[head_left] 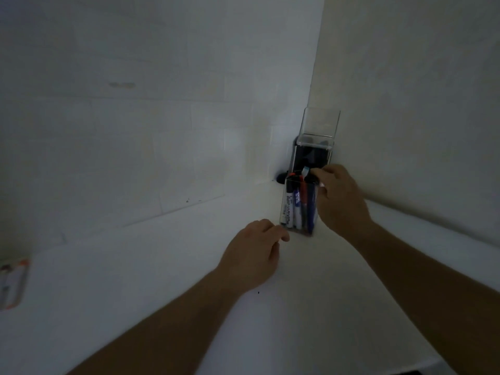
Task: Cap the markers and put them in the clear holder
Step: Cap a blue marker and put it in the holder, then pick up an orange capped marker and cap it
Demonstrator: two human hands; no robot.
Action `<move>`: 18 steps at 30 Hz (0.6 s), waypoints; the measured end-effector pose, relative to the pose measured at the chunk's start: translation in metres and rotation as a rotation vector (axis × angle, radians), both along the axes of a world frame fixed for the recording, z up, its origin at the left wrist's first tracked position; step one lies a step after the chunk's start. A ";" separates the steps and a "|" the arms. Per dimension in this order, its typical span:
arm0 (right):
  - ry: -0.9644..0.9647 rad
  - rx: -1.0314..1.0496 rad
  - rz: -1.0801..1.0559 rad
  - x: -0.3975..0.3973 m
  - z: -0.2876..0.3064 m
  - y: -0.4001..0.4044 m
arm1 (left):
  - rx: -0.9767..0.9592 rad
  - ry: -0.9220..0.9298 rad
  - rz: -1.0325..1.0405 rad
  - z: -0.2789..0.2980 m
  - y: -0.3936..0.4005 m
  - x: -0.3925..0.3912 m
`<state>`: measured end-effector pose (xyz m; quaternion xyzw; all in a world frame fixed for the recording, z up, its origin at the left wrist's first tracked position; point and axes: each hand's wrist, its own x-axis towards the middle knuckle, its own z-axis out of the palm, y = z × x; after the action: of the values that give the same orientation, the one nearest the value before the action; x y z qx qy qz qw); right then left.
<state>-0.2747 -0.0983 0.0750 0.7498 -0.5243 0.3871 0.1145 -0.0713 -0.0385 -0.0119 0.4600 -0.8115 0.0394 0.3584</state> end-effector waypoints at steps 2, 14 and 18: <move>-0.033 -0.100 0.020 0.010 -0.012 0.009 | 0.026 0.029 -0.033 0.008 -0.001 0.007; 0.069 0.240 0.653 0.204 -0.057 0.064 | 0.049 0.037 0.466 0.070 0.077 0.247; 0.147 0.327 0.826 0.288 -0.068 0.091 | 0.176 0.185 0.771 0.060 0.104 0.316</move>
<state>0.0130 -0.0077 0.0072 0.9299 -0.2255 0.2584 -0.1327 0.2443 0.0652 0.0479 0.7611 -0.5440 0.0598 0.3483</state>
